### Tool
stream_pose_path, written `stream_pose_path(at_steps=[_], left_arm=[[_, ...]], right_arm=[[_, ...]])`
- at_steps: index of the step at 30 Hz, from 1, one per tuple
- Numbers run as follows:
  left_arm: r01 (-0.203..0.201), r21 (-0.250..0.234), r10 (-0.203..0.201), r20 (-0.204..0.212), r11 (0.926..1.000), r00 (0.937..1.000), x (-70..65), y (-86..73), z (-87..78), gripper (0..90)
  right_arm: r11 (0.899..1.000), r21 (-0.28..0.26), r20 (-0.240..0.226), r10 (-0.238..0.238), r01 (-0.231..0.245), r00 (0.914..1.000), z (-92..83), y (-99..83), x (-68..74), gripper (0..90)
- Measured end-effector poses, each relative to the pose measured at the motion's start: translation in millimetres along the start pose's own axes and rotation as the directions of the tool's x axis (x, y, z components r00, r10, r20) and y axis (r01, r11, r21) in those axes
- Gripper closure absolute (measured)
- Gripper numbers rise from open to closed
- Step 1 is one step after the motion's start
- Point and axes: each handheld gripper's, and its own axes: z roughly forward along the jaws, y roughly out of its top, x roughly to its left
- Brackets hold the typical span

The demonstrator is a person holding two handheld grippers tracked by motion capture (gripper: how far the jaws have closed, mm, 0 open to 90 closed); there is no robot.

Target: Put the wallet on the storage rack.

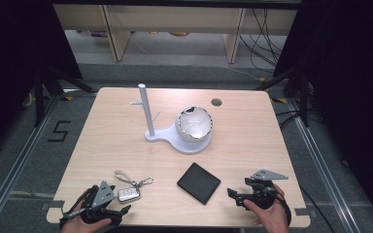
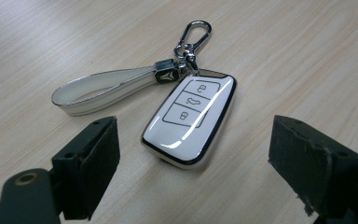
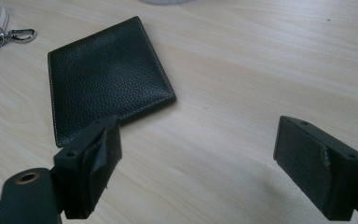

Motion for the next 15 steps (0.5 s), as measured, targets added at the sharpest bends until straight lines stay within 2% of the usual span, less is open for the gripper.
stream_pose_path(at_steps=[1,3,4,5,6,7,8,10,11,12,14,15], left_arm=[[0.008,-0.017,-0.008,0.001,0.9998,1.0000,-0.4,-1.0,1.0,16.0],[0.004,-0.014,-0.004,-0.001,0.9999,1.0000,0.2,-0.5,0.6,16.0],[0.004,-0.014,-0.004,0.001,0.9999,1.0000,0.3,-0.3,0.3,16.0],[0.026,-0.028,-0.026,0.004,0.9993,0.9996,0.2,0.4,0.8,16.0],[0.047,-0.036,-0.046,0.028,0.9982,0.9985,0.3,0.4,0.3,15.8],[0.091,-0.048,-0.088,0.051,0.9947,0.9948,0.4,1.3,0.4,15.3],[0.106,-0.054,-0.102,0.069,0.9929,0.9924,1.1,3.3,0.6,15.3],[0.103,-0.061,-0.099,0.065,0.9928,0.9929,1.1,6.6,1.7,15.3],[0.089,-0.061,-0.085,0.071,0.9941,0.9939,1.9,9.1,2.5,15.3],[0.093,-0.062,-0.088,0.075,0.9937,0.9933,1.6,10.6,3.4,15.3],[0.101,-0.062,-0.096,0.089,0.9929,0.9914,1.9,14.8,6.0,15.3],[0.106,-0.062,-0.100,0.095,0.9924,0.9904,1.9,17.7,7.1,15.3]], right_arm=[[1.000,0.002,0.002,0.001,-0.001,1.0000,-0.3,0.4,0.7,15.9],[1.000,-0.002,-0.007,-0.030,0.030,0.9995,0.9,0.9,-1.6,15.9],[1.000,0.000,-0.005,-0.003,0.003,1.0000,0.6,0.1,1.1,16.0],[1.000,-0.001,-0.012,-0.001,0.001,0.9999,0.6,0.2,1.6,16.9],[1.000,0.002,0.002,-0.004,0.004,1.0000,1.5,1.0,1.6,19.9],[1.000,0.002,-0.004,-0.028,0.028,0.9996,0.5,2.1,-1.1,22.9],[1.000,0.005,-0.018,0.002,-0.001,0.9998,1.7,2.4,-0.6,23.3],[1.000,0.023,-0.011,0.002,-0.002,0.9999,2.2,3.1,-0.2,21.8],[0.999,0.034,-0.025,0.036,-0.035,0.9990,1.7,2.9,2.5,22.1],[0.999,0.013,-0.031,0.033,-0.032,0.9990,2.6,3.2,2.7,22.4],[1.000,0.019,-0.024,0.020,-0.019,0.9995,-0.4,5.0,2.2,24.7],[0.999,0.012,-0.032,0.035,-0.034,0.9989,-0.1,5.3,3.3,25.4]])
